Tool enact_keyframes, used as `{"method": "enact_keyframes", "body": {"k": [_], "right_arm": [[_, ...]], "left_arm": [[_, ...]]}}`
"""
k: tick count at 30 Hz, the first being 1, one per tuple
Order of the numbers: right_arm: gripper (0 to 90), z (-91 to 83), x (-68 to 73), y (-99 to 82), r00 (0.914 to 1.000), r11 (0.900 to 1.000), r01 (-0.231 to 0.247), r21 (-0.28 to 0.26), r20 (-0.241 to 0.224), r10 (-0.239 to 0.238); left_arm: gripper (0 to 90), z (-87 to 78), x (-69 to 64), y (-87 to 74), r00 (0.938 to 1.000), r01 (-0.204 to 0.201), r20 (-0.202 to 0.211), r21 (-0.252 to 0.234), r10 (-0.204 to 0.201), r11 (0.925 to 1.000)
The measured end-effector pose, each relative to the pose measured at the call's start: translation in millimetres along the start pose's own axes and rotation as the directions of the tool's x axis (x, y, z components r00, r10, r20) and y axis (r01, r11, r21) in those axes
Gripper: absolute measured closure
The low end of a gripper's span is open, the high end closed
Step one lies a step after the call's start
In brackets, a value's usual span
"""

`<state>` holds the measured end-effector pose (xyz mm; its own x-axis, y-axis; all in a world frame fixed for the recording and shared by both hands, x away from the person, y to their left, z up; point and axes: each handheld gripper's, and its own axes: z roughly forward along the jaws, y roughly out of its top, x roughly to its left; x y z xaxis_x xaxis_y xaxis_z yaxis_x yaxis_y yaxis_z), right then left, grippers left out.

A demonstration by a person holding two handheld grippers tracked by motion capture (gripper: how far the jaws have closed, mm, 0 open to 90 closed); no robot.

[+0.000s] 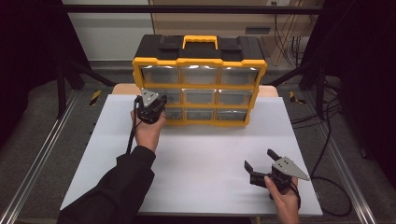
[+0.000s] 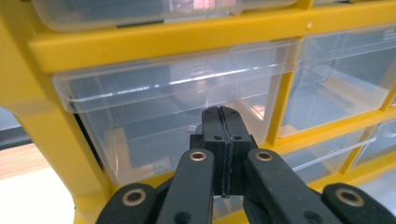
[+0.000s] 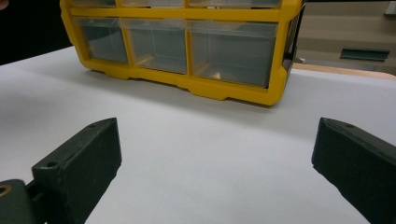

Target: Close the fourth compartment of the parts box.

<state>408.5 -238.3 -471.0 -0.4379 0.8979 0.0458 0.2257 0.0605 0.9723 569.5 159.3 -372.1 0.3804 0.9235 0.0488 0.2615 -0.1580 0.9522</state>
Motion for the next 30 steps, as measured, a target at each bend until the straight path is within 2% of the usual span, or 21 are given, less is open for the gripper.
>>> {"method": "enact_keyframes", "body": {"k": [19, 20, 21, 23, 25, 28, 30], "right_arm": [[1.8, -0.5, 0.3, 0.3, 1.0, 1.0, 0.003, -0.001, 0.005, -0.003], [1.8, -0.6, 0.3, 0.3, 1.0, 1.0, 0.001, -0.001, 0.004, -0.001], [1.8, -0.6, 0.1, 0.2, 1.0, 1.0, 0.001, -0.001, 0.005, -0.001], [1.8, -0.5, 0.0, 0.1, 1.0, 1.0, 0.002, -0.001, 0.003, -0.002], [1.8, -0.5, 0.2, 0.3, 1.0, 1.0, 0.002, -0.002, 0.005, -0.002], [1.9, -0.2, 1.1, 0.4, 1.0, 1.0, 0.001, 0.0, 0.003, -0.001], [1.9, -0.3, 1.4, 0.5, 1.0, 1.0, 0.001, 0.002, 0.003, -0.001]], "left_arm": [[90.0, -14.9, -9.6, 10.0, 0.9994, -0.016, 0.031, -0.056, 0.018, 0.9983], [88.0, -15.5, -10.3, 10.3, 0.9991, -0.004, 0.042, -0.06, 0.006, 0.9982], [77.7, -16.3, -11.0, 10.4, 0.9991, -0.004, 0.041, -0.06, 0.007, 0.9982], [65.1, -20.9, -13.0, 10.7, 0.9992, -0.021, 0.033, -0.08, 0.024, 0.9965], [53.7, -25.4, -14.1, 11.5, 0.9979, -0.021, 0.059, -0.098, 0.027, 0.9949], [40.7, -32.0, -17.5, 14.3, 0.9967, -0.04, 0.066, -0.123, 0.048, 0.9916], [33.0, -35.5, -18.5, 16.9, 0.995, -0.028, 0.091, -0.14, 0.041, 0.9898]]}}
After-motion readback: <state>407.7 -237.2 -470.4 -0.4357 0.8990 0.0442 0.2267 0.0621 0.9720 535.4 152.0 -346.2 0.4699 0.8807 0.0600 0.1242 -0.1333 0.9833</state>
